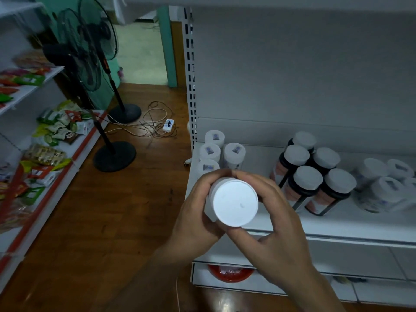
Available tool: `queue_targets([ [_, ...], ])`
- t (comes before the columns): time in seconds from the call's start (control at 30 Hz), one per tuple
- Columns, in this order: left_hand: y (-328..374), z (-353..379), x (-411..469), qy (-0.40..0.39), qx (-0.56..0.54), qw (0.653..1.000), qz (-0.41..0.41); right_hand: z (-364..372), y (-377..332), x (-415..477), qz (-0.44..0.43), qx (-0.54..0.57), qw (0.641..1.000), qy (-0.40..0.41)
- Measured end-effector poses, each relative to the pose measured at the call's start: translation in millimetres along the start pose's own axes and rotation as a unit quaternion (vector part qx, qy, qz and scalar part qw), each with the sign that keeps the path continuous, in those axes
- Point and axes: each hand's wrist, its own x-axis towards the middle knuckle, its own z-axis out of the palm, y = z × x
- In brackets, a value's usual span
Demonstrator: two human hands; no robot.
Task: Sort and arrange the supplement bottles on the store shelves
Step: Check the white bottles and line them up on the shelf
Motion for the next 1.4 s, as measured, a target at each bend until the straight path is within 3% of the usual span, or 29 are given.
queue_targets([
  [0.17,1,0,-2,-0.015,0.031,0.999,-0.021,-2,9,-3,0.058,0.114,0.992,0.013],
  [0.33,5,-7,-4,0.001,0.001,1.000,-0.026,-7,25,3,0.166,0.295,0.941,0.023],
  [0.4,8,-7,-4,0.018,-0.008,1.000,-0.016,-6,31,4,0.232,0.361,0.903,0.010],
  [0.5,15,-5,-2,0.028,-0.034,0.999,0.004,-1,35,5,0.318,0.483,0.815,-0.015],
  [0.63,30,1,0,0.005,-0.047,0.998,0.034,5,31,4,0.331,0.620,0.710,-0.045],
  [0.77,40,7,3,-0.026,0.000,0.996,0.080,6,27,3,0.316,0.689,0.648,-0.074],
  [1.17,37,6,3,-0.026,0.002,0.996,0.085,5,25,5,0.332,0.670,0.663,-0.029],
  [1.4,28,-1,1,0.015,-0.201,0.977,-0.070,1,36,8,0.287,0.496,0.819,-0.020],
])
